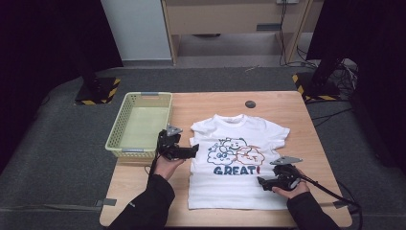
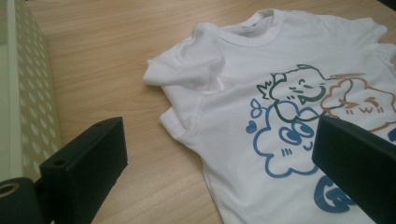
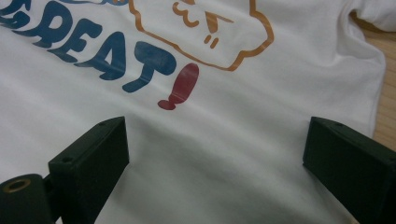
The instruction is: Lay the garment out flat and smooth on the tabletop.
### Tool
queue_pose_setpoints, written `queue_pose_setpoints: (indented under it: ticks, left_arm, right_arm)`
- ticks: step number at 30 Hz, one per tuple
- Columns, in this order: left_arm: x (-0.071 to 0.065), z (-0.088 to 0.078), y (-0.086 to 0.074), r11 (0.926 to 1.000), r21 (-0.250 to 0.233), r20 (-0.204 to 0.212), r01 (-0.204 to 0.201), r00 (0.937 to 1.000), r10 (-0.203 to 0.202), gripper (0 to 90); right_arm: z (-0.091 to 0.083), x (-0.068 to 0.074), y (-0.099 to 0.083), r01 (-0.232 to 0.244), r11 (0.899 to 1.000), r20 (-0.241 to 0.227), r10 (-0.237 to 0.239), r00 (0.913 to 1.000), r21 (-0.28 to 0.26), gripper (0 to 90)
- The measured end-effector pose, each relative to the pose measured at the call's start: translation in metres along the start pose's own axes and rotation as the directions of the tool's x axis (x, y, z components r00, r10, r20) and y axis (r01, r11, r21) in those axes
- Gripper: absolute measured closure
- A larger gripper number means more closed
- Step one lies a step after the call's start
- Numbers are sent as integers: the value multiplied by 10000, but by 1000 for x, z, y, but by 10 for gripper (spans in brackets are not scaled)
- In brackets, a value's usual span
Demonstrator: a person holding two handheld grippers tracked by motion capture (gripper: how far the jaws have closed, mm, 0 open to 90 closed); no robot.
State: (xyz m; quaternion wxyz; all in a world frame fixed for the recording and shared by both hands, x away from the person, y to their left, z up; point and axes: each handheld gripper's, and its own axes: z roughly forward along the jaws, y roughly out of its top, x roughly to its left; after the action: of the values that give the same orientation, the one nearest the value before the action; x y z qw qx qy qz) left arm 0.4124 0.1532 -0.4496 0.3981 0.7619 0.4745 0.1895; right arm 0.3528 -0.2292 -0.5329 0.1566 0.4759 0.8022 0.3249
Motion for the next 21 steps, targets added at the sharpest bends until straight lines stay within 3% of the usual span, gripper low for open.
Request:
queue_pose_setpoints:
  ticks: [3,6,21]
  left_arm:
    - [0,7,8,9998,-61,-122,-176,9998,175,40]
    - [1,14,13,9996,-278,-162,-78,9998,74,49]
    - [13,52,29,9999,-116,-916,18,9958,-29,68]
  right_arm:
    - [0,1,-2,235,9997,143,-235,9996,28,64]
    - [0,2,-4,539,9985,310,-542,9981,93,62]
    - [-4,-2,-10,709,9975,186,-708,9973,-54,58]
